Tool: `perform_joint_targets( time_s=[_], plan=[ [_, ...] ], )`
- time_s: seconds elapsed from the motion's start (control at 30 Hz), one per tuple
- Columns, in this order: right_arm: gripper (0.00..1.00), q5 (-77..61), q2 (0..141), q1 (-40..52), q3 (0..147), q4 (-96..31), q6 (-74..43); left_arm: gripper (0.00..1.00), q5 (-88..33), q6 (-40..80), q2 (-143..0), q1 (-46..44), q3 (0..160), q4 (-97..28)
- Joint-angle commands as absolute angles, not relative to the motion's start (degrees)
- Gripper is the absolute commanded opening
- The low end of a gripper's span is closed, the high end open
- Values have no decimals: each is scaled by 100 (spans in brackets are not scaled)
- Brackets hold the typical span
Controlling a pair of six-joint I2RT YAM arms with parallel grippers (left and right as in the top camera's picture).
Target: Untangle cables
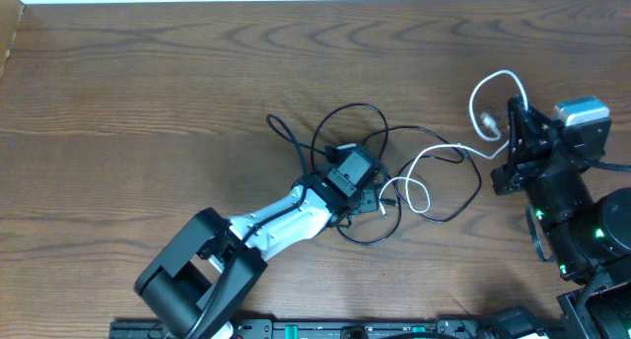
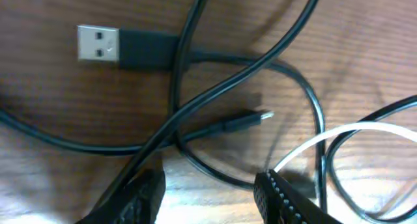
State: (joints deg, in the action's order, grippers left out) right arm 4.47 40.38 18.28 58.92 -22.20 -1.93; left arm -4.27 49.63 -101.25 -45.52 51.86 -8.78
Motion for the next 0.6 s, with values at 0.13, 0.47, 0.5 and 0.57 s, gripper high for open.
perform_joint_targets(
  time_s=[0.13, 0.47, 0.5, 0.57],
  plan=[
    [1, 370, 4025, 1787, 5946, -2276, -294, 11, -106, 5133, -10838, -4685, 5207, -1072],
    [1, 454, 4108, 1787, 5946, -1411, -292, 8, -1138, 4088, -9922, -4434, 5271, -2204],
    [1, 432, 4125, 1787, 5946, -1323, -294, 8, -1350, 3903, -9673, -4381, 5271, -2318],
    [1, 381, 4150, 1787, 5946, -1293, -296, 8, -1588, 3789, -9299, -4303, 5271, -2493]
  ],
)
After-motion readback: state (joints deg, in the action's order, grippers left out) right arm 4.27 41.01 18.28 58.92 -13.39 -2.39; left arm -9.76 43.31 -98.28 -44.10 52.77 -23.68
